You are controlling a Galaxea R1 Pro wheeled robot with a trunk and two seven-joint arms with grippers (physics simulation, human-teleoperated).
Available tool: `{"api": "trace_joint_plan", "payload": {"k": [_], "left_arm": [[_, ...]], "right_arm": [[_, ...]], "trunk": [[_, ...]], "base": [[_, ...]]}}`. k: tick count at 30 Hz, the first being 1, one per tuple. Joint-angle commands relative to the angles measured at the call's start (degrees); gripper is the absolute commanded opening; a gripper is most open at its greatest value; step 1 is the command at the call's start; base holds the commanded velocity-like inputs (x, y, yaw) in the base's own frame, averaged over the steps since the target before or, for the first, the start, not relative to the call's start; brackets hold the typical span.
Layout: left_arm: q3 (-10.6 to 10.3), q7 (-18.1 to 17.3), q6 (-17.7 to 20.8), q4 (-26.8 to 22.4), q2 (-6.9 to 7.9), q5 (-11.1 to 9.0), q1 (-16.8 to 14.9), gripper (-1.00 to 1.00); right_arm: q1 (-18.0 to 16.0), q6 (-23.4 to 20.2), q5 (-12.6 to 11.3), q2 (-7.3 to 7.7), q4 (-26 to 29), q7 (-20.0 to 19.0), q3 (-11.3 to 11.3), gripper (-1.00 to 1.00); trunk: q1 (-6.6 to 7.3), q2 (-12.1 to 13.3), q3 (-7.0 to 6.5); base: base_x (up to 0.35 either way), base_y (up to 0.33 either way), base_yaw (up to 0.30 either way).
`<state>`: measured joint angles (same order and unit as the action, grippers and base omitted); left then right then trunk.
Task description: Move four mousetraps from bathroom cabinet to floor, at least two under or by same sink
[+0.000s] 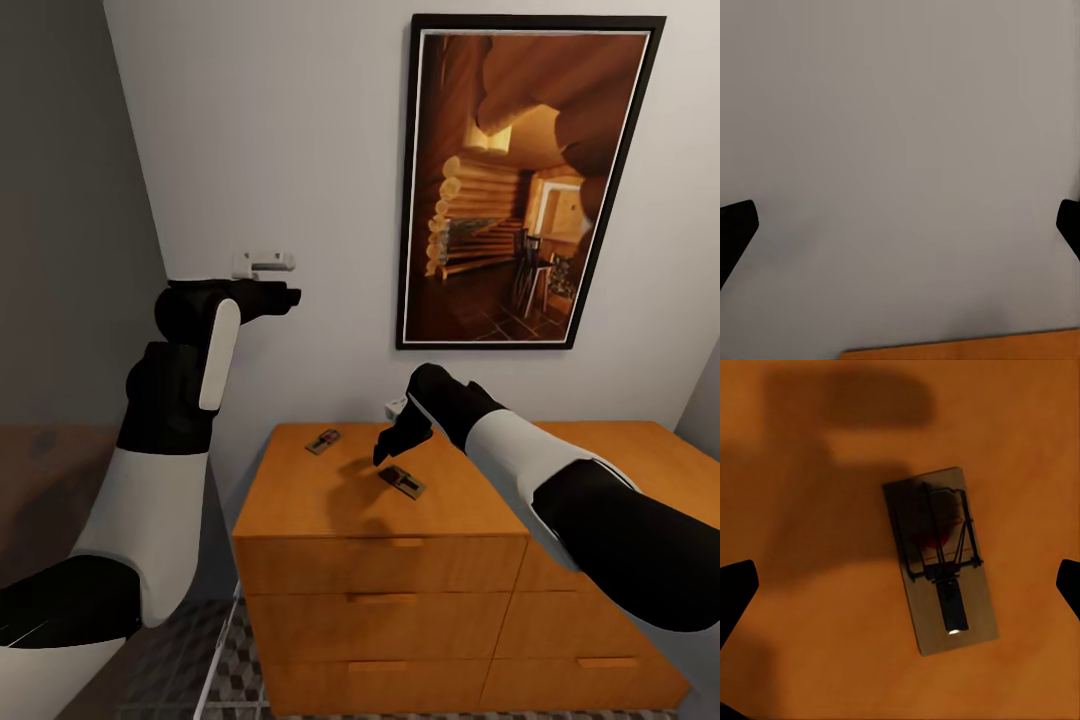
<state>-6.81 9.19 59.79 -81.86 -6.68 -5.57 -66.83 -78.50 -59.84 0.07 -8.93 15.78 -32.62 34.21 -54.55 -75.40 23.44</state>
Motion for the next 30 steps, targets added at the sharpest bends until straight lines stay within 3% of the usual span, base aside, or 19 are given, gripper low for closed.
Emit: {"api": "trace_joint_plan", "payload": {"k": [1,5,30], "left_arm": [[-0.04,0.57,0.21,-0.13,0.00,-0.59,-0.06,1.00],[-0.04,0.57,0.21,-0.28,0.00,-0.59,-0.06,1.00],[-0.04,0.57,0.21,-0.58,0.00,-0.59,-0.06,1.00]], "right_arm": [[-0.14,-0.16,0.01,0.03,0.03,-0.25,0.33,1.00],[-0.24,-0.16,0.01,0.04,0.00,-0.25,0.33,1.00],[-0.82,-0.16,0.13,0.41,-0.03,-1.22,0.39,1.00]], "trunk": [[-0.23,-0.46,0.26],[-1.11,-2.06,0.97],[-1.11,-2.06,0.97]], "base": [[0.000,0.000,0.000],[0.000,0.000,0.000],[0.000,0.000,0.000]]}}
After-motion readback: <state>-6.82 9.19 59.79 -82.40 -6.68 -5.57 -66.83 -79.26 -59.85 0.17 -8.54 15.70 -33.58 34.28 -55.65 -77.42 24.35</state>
